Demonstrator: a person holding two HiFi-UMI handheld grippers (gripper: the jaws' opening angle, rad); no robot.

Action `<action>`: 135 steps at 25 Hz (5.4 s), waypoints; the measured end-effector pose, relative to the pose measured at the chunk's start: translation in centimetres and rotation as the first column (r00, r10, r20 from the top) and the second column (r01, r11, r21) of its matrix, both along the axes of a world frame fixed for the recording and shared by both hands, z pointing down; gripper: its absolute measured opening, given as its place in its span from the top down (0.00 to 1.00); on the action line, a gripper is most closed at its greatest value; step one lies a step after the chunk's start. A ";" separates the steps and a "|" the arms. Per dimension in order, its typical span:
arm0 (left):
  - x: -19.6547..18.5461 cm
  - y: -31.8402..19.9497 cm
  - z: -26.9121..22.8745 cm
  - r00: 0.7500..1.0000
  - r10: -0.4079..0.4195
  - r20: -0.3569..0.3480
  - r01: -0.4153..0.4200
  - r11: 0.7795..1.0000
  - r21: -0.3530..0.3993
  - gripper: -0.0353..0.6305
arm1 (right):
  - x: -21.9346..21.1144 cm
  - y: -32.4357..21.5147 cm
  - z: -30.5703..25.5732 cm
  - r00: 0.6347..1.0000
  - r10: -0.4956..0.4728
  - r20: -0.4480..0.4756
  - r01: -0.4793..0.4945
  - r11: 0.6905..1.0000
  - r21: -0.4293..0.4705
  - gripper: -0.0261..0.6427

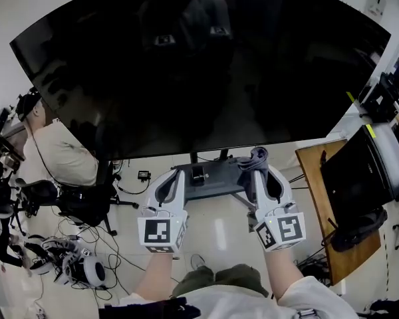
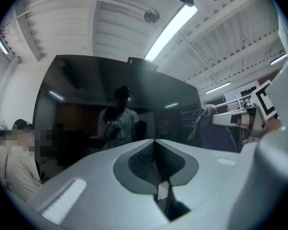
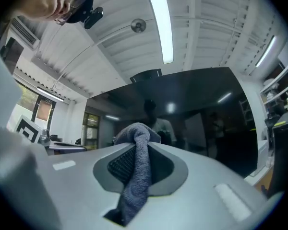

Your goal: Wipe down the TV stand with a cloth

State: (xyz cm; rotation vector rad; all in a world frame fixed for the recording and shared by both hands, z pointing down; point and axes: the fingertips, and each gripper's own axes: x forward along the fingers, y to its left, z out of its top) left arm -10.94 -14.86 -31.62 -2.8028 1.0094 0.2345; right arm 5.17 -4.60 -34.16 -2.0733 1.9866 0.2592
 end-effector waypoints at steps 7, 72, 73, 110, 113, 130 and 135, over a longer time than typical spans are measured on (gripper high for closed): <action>6.9 -11.3 13.1 0.999 -0.034 -0.008 0.033 0.999 -0.019 0.78 | 6.8 -12.2 12.7 0.998 -0.049 -0.029 0.049 0.999 0.010 0.88; 17.6 -17.5 80.0 0.998 0.020 -0.058 -0.015 0.996 0.090 0.78 | 19.9 -31.0 62.9 0.977 0.041 -0.210 0.002 0.979 0.202 0.88; 17.6 -17.4 80.0 0.998 0.021 -0.054 -0.016 0.996 0.090 0.78 | 21.1 -33.2 61.2 0.972 0.070 -0.223 -0.027 0.981 0.193 0.88; 3.8 -25.0 82.3 0.948 -0.293 -0.122 0.295 0.956 0.002 0.78 | -5.2 -48.7 86.2 0.979 -0.204 -0.021 0.173 0.875 -0.452 0.90; 3.5 -25.2 82.3 0.947 -0.295 -0.129 0.297 0.955 -0.004 0.78 | -2.9 -52.6 88.5 0.995 -0.093 -0.047 0.052 0.834 -0.550 0.90; 1.0 -27.0 82.6 0.934 -0.322 -0.155 0.323 0.946 -0.020 0.78 | -7.5 -31.4 88.0 0.912 -0.395 -0.112 0.343 0.883 -0.320 0.90; 4.1 -26.7 83.1 0.959 -0.255 -0.123 0.257 0.966 -0.001 0.78 | -0.5 -26.0 87.7 0.942 -0.336 -0.015 0.327 0.923 -0.202 0.90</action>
